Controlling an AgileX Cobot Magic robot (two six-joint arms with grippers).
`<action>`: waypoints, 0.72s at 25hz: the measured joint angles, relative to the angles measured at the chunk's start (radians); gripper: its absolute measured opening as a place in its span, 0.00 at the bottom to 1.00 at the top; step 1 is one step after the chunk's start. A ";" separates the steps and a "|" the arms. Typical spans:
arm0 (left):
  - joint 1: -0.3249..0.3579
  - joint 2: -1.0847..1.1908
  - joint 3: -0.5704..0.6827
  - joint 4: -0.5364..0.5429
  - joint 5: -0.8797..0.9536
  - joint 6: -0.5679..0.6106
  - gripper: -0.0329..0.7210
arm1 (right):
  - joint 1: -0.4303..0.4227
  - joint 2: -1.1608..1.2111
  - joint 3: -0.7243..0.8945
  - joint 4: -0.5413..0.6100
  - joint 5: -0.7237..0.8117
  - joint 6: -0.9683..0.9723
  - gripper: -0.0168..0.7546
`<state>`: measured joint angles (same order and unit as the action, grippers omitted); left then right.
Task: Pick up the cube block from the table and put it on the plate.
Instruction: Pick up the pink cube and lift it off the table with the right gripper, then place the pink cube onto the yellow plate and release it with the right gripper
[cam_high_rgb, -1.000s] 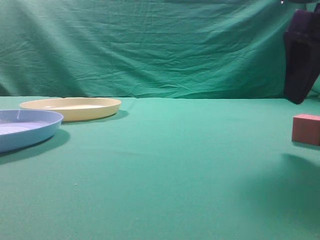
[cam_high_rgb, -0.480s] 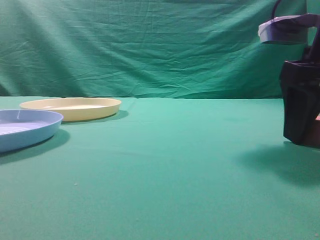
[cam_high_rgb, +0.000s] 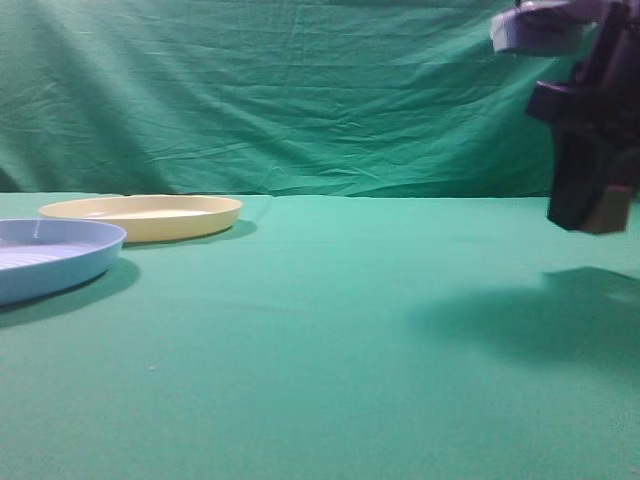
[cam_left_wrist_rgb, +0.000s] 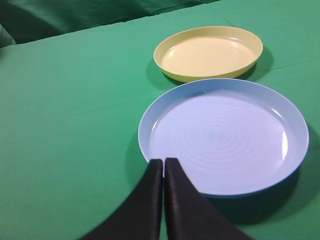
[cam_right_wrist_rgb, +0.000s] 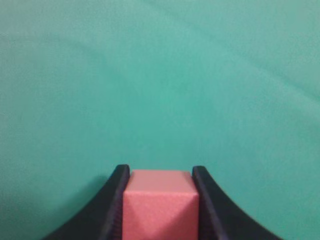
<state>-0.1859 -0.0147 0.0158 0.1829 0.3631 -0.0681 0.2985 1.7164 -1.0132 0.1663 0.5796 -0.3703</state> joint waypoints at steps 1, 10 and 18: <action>0.000 0.000 0.000 0.000 0.000 0.000 0.04 | 0.013 0.004 -0.053 0.000 0.007 0.000 0.33; 0.000 0.000 0.000 0.000 0.000 0.000 0.04 | 0.195 0.300 -0.751 0.035 0.199 -0.039 0.33; 0.000 0.000 0.000 0.000 0.000 0.000 0.04 | 0.366 0.595 -1.098 0.112 0.213 -0.126 0.33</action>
<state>-0.1859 -0.0147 0.0158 0.1829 0.3631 -0.0681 0.6645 2.3118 -2.1116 0.2784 0.7929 -0.4959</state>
